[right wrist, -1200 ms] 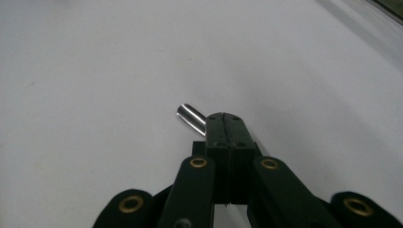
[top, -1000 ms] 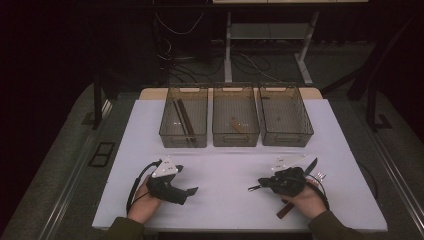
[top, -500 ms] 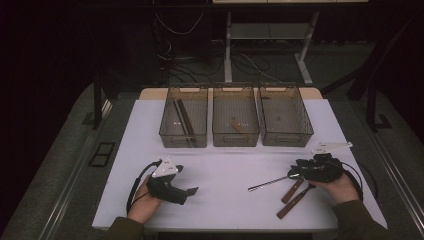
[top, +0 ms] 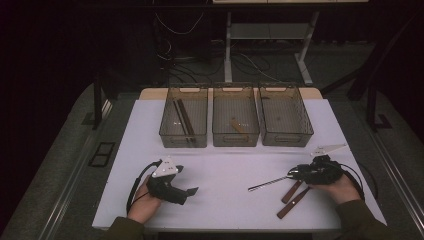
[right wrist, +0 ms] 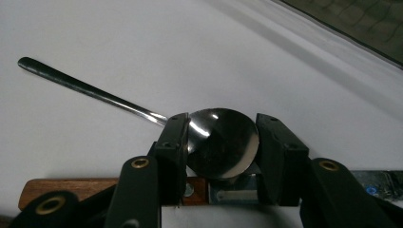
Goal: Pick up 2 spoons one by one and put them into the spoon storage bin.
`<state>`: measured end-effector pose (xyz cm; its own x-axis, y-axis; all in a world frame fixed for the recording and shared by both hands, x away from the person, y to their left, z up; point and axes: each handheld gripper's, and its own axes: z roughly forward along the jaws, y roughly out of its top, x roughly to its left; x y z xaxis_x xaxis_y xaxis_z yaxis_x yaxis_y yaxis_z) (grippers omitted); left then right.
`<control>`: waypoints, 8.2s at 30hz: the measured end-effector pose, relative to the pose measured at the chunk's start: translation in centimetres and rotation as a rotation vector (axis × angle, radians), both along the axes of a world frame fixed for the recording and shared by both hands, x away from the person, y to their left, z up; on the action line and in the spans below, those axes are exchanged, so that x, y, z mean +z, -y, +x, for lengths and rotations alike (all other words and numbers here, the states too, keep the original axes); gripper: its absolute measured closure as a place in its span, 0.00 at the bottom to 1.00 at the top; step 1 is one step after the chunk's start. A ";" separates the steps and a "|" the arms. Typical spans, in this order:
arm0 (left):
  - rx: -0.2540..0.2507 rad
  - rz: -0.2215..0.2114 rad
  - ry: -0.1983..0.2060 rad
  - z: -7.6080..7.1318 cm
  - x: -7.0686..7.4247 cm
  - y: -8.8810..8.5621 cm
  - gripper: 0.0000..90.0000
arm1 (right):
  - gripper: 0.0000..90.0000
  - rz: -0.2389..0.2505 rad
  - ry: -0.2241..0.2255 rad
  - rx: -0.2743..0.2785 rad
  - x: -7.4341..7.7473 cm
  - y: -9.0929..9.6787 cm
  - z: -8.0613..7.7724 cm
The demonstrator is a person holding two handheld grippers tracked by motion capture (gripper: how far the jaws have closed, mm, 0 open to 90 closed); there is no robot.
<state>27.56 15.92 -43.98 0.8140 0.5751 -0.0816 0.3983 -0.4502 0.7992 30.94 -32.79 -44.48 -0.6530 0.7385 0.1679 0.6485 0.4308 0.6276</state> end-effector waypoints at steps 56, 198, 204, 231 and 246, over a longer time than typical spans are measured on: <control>0.000 0.005 0.000 0.0 0.0 0.0 0.09 | 0.99 0.205 0.182 0.040 3.4 0.6 -1.0; -0.014 -0.005 -0.006 0.0 -0.2 -0.1 0.09 | 0.94 0.055 0.146 0.097 5.0 -4.6 -0.7; -0.020 0.010 0.002 -0.1 -0.1 0.1 0.09 | 1.00 0.018 0.099 0.156 4.0 -3.3 -3.4; -0.007 0.012 0.006 -0.2 -0.1 0.1 0.09 | 1.00 -0.052 0.009 0.244 1.0 -1.5 -7.8; -0.012 0.018 0.010 -0.2 0.0 0.1 0.09 | 1.00 -0.090 0.020 0.250 0.5 -2.4 -7.2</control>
